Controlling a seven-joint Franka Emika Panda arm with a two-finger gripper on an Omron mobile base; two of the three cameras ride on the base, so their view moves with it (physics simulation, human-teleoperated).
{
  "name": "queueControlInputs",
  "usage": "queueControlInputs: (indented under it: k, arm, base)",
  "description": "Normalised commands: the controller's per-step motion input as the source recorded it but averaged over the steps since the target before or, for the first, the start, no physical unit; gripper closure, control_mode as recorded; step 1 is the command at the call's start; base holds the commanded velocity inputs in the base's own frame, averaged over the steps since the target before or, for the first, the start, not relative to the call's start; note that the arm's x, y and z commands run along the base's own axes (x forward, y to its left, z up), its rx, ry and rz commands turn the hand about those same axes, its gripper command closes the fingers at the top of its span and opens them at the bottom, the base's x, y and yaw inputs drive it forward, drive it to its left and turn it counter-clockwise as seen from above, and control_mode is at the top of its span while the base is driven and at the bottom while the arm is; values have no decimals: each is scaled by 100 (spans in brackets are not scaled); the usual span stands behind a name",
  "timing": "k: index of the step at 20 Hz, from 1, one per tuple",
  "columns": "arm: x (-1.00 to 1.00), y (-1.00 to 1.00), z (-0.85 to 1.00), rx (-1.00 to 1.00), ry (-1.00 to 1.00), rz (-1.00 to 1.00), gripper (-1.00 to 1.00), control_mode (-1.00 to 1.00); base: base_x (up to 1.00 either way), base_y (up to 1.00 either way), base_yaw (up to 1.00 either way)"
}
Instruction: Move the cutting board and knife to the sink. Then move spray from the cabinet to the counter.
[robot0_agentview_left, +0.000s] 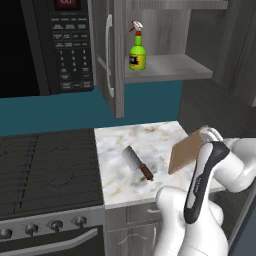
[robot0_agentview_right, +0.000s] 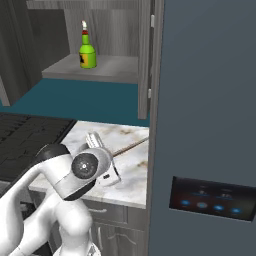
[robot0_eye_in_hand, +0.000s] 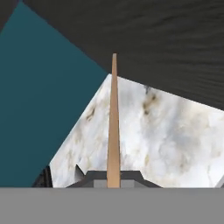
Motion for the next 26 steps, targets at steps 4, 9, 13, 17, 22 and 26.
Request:
queueControlInputs:
  k: [4, 9, 13, 17, 22, 26]
  arm:
    - [0, 46, 100, -28, 15, 0, 100, -100]
    - [1, 26, 53, -2, 23, -1, 100, -100]
    - [0, 29, 68, -3, 33, 0, 100, -100]
    - [-4, 32, 85, -8, 32, 0, 100, -100]
    - [-9, 46, 74, -9, 17, 0, 100, -100]
    - [-53, 38, 30, -2, -2, 0, 100, -100]
  base:
    - [0, 0, 0]
    - [0, 0, 0]
    - [0, 0, 0]
    - [0, 0, 0]
    - [0, 0, 0]
    - [0, 0, 0]
